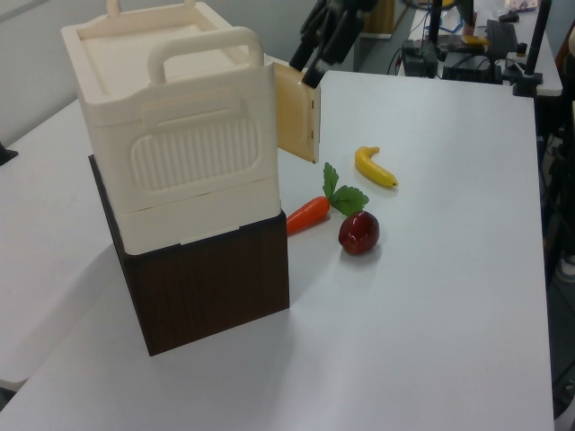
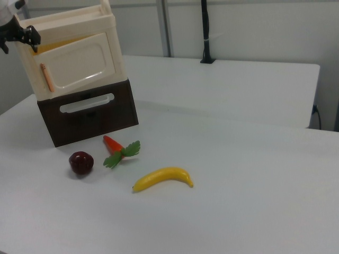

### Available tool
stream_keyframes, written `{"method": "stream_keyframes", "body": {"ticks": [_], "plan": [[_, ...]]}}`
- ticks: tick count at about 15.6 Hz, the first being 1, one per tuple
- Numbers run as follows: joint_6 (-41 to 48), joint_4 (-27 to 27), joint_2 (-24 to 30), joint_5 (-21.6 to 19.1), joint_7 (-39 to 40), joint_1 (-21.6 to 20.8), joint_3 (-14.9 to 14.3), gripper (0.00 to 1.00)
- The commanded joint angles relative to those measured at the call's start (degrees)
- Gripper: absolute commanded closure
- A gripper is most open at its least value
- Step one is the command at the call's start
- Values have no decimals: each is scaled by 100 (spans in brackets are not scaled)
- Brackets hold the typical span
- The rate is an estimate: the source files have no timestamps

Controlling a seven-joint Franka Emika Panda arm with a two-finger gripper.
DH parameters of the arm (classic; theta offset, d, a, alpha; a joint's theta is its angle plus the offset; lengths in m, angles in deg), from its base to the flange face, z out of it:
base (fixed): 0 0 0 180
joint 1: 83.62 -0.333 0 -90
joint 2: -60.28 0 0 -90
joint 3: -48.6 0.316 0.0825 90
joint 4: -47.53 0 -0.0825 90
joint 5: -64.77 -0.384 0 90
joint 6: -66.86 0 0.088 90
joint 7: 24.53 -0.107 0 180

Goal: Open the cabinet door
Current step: 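Push the door further around its hinge until it lies wide open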

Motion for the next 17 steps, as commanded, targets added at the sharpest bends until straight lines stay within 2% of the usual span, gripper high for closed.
{"method": "stream_keyframes", "body": {"ticks": [1, 7, 13, 17], "plan": [[-41, -223, 77, 108, -144, 20, -88, 1], [530, -249, 165, 740, -1013, 318, -123, 1], [1013, -214, 270, 759, -1128, 986, -141, 0], [1032, -232, 270, 864, -1128, 1443, -158, 0]]}}
